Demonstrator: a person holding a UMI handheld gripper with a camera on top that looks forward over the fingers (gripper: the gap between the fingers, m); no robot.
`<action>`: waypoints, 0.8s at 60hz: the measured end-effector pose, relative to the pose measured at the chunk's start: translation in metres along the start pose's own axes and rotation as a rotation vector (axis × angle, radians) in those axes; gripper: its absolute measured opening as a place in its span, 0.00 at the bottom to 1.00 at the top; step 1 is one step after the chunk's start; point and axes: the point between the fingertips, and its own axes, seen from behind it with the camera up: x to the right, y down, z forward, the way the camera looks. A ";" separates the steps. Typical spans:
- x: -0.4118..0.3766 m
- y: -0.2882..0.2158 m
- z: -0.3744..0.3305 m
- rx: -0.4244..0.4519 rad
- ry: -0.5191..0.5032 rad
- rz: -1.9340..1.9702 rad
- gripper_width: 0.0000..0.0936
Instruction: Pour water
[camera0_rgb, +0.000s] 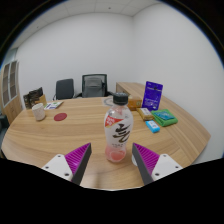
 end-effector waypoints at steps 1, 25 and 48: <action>0.002 -0.001 0.007 0.004 -0.007 0.002 0.91; 0.010 -0.019 0.077 0.097 -0.067 -0.006 0.45; 0.004 -0.048 0.075 0.119 -0.019 -0.043 0.32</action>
